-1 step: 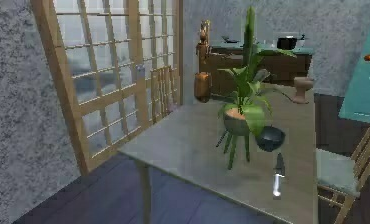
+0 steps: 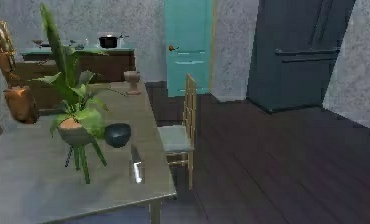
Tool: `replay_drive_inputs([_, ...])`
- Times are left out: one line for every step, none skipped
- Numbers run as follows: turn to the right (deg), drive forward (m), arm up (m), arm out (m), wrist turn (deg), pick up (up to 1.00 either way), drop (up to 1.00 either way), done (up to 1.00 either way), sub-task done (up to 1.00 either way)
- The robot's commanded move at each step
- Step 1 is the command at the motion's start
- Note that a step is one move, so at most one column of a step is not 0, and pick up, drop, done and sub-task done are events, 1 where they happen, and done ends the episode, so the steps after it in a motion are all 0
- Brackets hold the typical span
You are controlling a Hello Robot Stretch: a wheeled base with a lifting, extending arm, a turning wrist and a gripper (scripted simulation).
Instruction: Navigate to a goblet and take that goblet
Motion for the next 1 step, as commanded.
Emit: replay_drive_inputs([45.0,0.0,0.0,0.0,0.0,0.0,0.0,0.0,0.0])
